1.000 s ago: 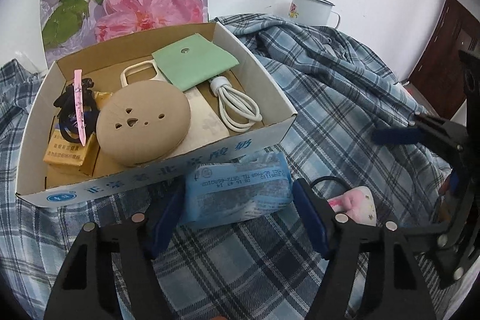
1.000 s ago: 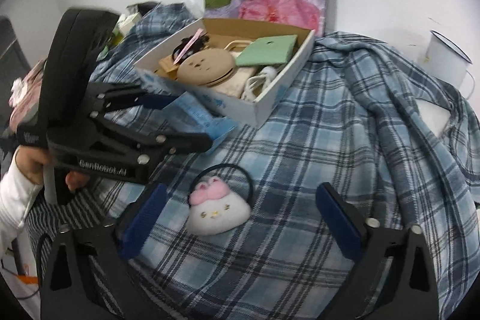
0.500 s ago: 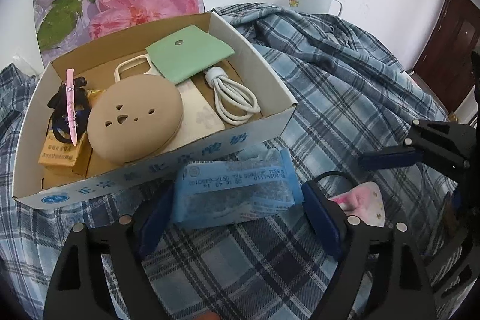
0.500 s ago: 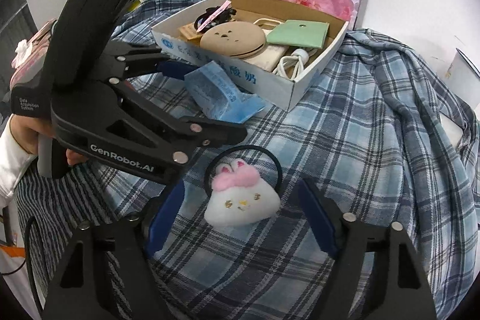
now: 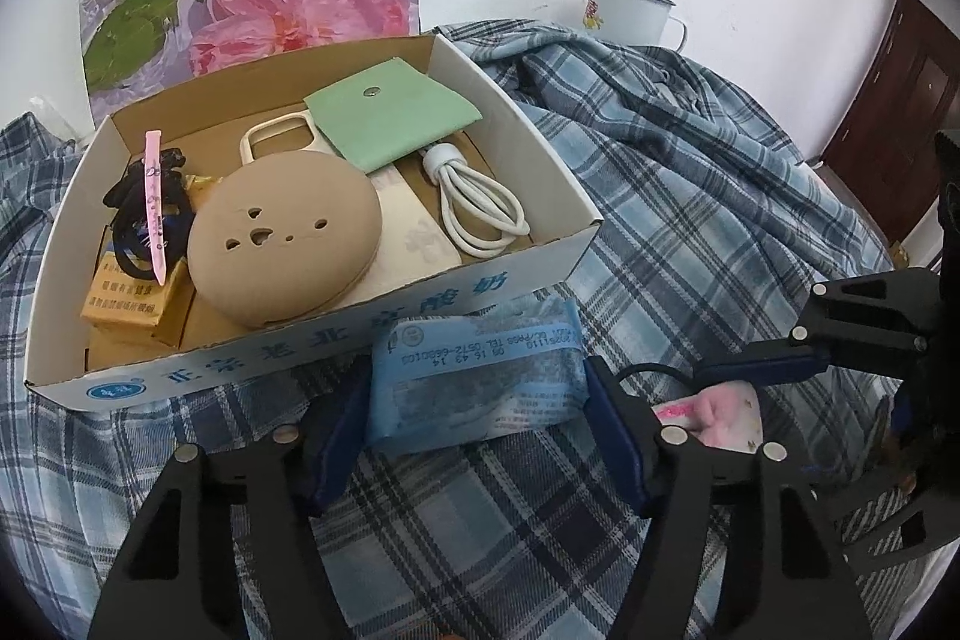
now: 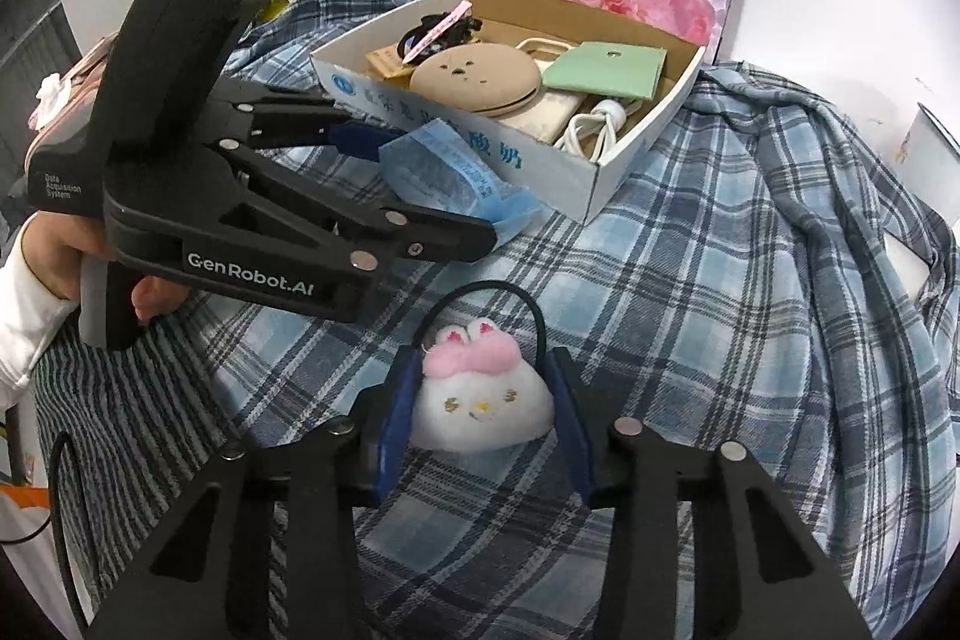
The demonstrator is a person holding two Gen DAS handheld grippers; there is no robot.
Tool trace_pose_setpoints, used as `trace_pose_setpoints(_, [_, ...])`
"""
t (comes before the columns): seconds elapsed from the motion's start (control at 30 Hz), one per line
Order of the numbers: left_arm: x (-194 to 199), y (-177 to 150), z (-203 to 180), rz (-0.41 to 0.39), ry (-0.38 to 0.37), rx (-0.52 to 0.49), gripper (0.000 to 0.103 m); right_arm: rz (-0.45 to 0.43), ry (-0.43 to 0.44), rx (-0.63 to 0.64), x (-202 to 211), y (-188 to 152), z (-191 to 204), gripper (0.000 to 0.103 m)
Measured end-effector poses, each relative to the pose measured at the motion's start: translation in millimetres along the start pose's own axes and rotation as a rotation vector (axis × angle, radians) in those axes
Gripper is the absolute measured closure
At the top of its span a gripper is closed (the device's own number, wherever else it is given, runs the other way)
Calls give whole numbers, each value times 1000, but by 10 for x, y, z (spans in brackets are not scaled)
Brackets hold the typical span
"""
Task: Organize soft objects
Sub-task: 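Grasp the blue pouch with the left gripper while the right grasps the bunny hair tie, then lift the blue pouch and bunny hair tie and carry both over the box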
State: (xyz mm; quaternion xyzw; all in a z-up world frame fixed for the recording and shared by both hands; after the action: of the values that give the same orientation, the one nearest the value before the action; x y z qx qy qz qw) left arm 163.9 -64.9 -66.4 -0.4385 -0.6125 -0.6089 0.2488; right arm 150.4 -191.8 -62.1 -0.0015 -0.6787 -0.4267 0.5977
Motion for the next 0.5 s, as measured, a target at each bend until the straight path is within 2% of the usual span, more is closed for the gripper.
trace_pose_setpoints(0.3, [132, 1, -21, -18, -33, -1, 35, -92, -91, -69, 180, 37, -168, 64])
trace_pose_setpoints(0.5, [283, 17, -76, -62, -31, -27, 35, -265, -180, -185, 525, 45, -383, 65])
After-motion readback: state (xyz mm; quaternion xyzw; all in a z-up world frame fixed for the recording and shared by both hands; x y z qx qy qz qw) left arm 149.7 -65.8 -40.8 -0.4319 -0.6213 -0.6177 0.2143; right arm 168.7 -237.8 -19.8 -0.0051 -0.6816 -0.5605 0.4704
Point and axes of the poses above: each gripper's, at about its wrist camera, not at the fingertips, and x roughly against the way its jaws point, z to its left, y to its top, the point moved 1 cm from there along -x, roughly the way its jaws point, and after that the axes turned 3 degrees about z, right-handed, at the moved point
